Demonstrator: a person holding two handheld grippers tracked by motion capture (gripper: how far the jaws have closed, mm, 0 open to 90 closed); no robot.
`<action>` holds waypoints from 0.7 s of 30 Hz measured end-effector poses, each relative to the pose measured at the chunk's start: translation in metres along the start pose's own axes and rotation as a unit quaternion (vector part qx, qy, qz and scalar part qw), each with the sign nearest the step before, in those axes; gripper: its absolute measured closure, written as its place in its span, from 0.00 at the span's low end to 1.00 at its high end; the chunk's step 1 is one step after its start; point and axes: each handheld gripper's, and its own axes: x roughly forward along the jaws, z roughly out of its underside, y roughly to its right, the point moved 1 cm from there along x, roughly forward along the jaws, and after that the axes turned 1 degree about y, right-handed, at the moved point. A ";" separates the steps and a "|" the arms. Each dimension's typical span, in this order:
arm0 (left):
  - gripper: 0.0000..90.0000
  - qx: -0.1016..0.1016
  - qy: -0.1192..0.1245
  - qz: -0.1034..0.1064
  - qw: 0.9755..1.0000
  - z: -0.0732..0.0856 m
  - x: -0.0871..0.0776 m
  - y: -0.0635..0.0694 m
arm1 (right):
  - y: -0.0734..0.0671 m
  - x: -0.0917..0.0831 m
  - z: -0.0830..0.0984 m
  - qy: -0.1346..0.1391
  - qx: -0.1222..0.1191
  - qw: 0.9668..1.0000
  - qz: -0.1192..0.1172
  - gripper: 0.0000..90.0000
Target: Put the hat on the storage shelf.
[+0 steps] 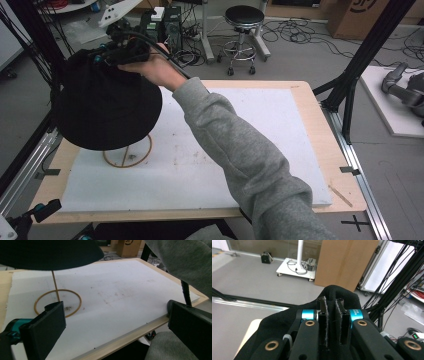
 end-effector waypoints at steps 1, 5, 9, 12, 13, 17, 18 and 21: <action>0.02 0.000 0.002 -0.001 1.000 0.000 -0.001 0.000 | -0.002 0.008 0.002 -0.002 -0.001 1.000 -0.001 0.94; 0.02 0.001 0.004 -0.003 1.000 -0.001 -0.003 -0.001 | -0.004 0.020 0.007 -0.009 0.000 1.000 -0.004 0.94; 0.02 -0.002 0.001 -0.007 1.000 0.000 -0.004 -0.003 | -0.010 0.038 0.014 -0.025 -0.015 1.000 0.002 0.94; 0.02 0.000 0.002 -0.007 1.000 -0.001 -0.005 -0.003 | -0.012 0.046 0.019 -0.038 -0.010 0.999 0.005 0.94; 0.02 -0.001 0.003 -0.008 1.000 -0.001 -0.005 -0.003 | -0.011 0.048 0.020 -0.038 -0.007 0.999 0.004 0.94; 0.02 -0.001 0.005 -0.008 1.000 -0.002 -0.007 -0.003 | -0.008 0.051 0.026 -0.042 0.011 0.999 -0.004 0.93; 0.02 -0.001 0.006 -0.008 1.000 -0.002 -0.007 -0.003 | -0.008 0.051 0.029 -0.040 0.017 0.999 -0.006 0.93; 0.02 0.000 0.007 -0.009 1.000 -0.003 -0.009 -0.003 | -0.007 0.050 0.031 -0.036 0.025 0.999 -0.010 0.93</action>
